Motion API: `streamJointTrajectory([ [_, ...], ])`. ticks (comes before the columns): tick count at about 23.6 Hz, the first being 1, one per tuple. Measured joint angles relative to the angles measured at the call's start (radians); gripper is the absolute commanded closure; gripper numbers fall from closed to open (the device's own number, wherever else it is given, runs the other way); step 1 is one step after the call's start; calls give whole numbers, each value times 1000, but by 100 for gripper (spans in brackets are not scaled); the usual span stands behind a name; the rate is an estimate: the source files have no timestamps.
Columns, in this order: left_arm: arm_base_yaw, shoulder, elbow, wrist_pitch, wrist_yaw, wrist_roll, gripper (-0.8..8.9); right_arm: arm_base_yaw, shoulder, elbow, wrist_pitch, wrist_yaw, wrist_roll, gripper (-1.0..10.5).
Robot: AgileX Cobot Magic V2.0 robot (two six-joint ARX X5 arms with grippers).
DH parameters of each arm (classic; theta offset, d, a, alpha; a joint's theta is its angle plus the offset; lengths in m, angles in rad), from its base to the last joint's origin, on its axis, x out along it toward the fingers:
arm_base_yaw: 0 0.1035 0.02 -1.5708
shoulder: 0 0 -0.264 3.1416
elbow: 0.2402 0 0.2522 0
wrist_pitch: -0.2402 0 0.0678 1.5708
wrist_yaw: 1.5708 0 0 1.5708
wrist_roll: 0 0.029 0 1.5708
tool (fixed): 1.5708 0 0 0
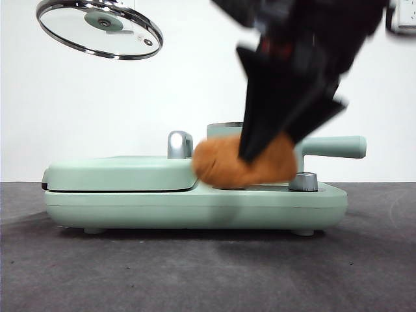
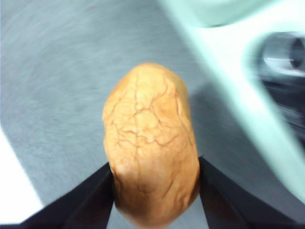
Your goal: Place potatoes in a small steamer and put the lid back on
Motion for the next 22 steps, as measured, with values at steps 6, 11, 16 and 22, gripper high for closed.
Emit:
streamJointTrajectory([
  [6,0,0,0,-3,0,-2,801,-99,-2,322,-288,53,85,754],
  [11,0,0,0,-29,0,-2,801,-194,40,446,-277,50,89,757],
  [16,0,0,0,-32,0,-2,801,-266,150,535,-268,51,59,757],
  [22,0,0,0,-31,0,-2,801,-312,272,645,-238,50,21,757],
])
